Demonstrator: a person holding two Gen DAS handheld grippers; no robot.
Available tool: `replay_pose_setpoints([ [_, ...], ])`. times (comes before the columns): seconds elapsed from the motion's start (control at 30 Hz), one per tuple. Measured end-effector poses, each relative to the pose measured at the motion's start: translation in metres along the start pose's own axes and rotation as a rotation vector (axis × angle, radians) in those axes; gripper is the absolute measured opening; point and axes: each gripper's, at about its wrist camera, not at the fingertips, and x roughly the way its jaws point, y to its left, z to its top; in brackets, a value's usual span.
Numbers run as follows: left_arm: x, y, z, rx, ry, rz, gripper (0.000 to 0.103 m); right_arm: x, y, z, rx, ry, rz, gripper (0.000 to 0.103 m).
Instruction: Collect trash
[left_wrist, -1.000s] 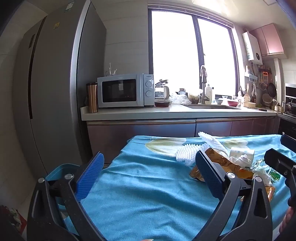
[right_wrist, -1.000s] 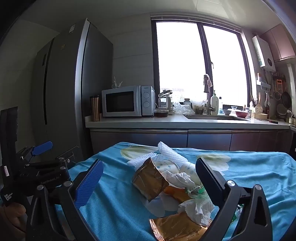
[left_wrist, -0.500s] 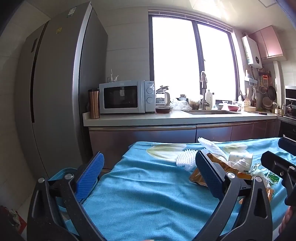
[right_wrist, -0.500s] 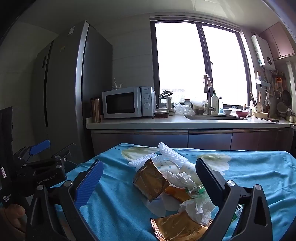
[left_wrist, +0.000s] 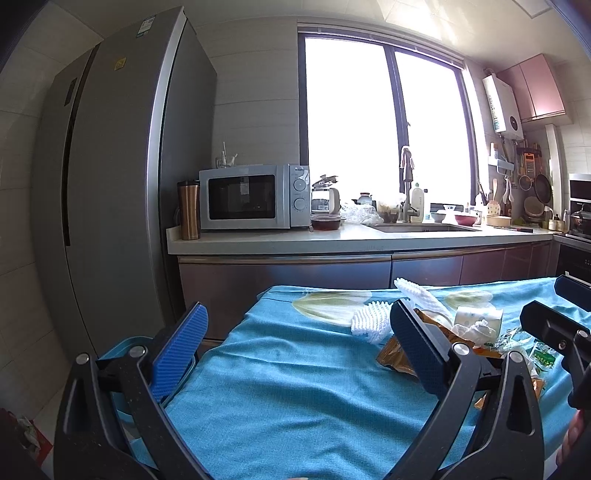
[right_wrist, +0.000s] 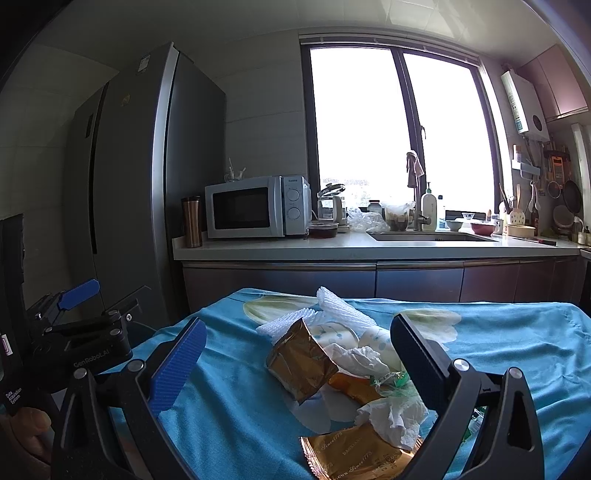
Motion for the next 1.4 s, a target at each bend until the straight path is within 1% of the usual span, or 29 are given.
replay_pose_setpoints([
  [1.4, 0.0021, -0.0029, -0.0019, 0.005, -0.002, -0.004, 0.097, 0.0028, -0.0051, -0.0055, 0.022, 0.01, 0.014, 0.097],
])
